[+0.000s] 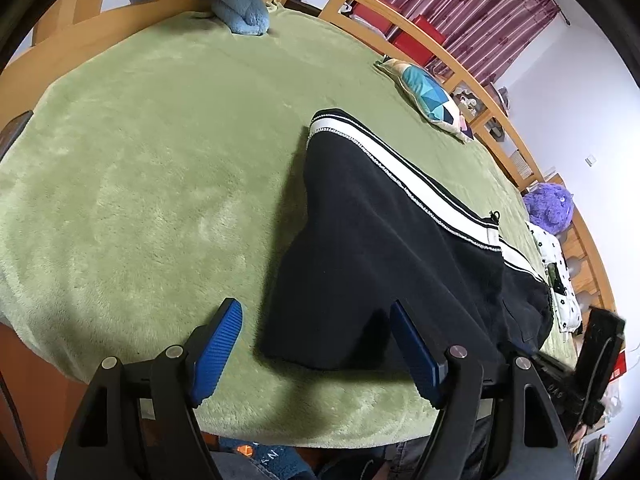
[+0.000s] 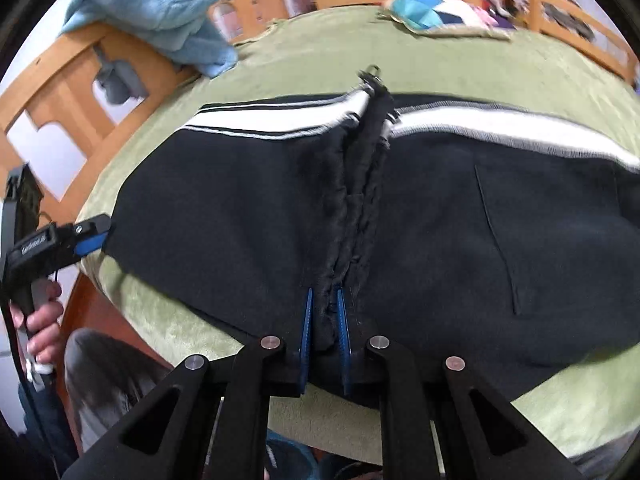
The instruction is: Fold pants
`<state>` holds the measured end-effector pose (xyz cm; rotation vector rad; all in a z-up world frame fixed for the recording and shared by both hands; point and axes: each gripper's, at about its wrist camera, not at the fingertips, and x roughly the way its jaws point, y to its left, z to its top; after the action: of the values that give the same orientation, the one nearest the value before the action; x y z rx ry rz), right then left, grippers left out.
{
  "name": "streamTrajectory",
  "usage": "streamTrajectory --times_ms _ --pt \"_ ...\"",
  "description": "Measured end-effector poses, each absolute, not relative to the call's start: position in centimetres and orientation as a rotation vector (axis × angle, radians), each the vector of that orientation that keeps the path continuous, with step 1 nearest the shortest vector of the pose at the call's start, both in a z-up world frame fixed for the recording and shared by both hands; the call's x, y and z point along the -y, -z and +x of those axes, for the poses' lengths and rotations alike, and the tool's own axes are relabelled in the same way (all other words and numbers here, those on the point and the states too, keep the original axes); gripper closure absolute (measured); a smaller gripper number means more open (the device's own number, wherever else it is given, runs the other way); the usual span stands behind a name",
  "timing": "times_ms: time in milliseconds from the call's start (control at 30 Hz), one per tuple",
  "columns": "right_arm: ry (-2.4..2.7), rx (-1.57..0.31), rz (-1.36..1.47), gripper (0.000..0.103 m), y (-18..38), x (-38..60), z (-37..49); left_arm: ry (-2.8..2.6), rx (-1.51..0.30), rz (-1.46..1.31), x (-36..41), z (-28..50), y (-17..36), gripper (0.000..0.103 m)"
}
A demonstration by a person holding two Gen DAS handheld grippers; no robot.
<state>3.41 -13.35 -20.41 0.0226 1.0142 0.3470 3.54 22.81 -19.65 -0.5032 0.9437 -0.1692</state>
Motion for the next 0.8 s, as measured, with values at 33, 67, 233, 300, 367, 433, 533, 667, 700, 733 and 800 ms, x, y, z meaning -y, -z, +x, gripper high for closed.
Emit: streamTrajectory --times_ms 33,67,233,300,367,433,533,667,700,733,800 --pt "-0.364 -0.999 0.024 0.089 19.6 13.7 3.7 0.173 -0.942 -0.504 -22.8 3.5 19.7 0.028" --pt "-0.375 -0.971 0.041 0.087 18.8 14.0 4.1 0.177 -0.940 -0.503 -22.9 3.5 19.7 0.028" --pt "-0.324 -0.859 0.084 0.041 17.3 14.2 9.3 0.185 -0.920 -0.513 -23.7 3.6 19.6 0.028" --pt "-0.297 -0.894 0.105 0.041 18.0 14.1 12.3 0.190 -0.908 -0.526 -23.9 3.7 19.4 0.028" --pt "-0.259 -0.978 0.125 0.043 19.8 13.9 15.9 0.196 -0.893 -0.532 -24.0 3.7 19.2 0.028" --pt "-0.281 -1.064 0.159 0.085 21.5 13.2 18.3 0.206 -0.883 -0.529 -23.9 3.7 19.1 0.028" --pt "-0.331 -0.913 0.213 0.090 18.8 14.2 17.7 0.206 -0.888 -0.529 -23.8 3.7 19.1 0.028" --pt "-0.303 -0.982 0.201 0.083 19.7 14.1 18.1 0.254 -0.910 -0.571 -23.5 4.1 20.2 0.028" --pt "-0.285 -1.034 0.130 0.077 20.8 13.2 18.2 0.256 -0.923 -0.574 -23.3 4.2 20.5 0.028" --pt "-0.267 -1.101 0.035 0.076 22.2 12.2 17.9 0.256 -0.936 -0.575 -23.1 4.2 20.9 0.028" --pt "-0.276 -1.065 -0.023 0.074 21.8 12.1 16.3 0.252 -0.946 -0.569 -22.9 4.1 21.5 0.028"
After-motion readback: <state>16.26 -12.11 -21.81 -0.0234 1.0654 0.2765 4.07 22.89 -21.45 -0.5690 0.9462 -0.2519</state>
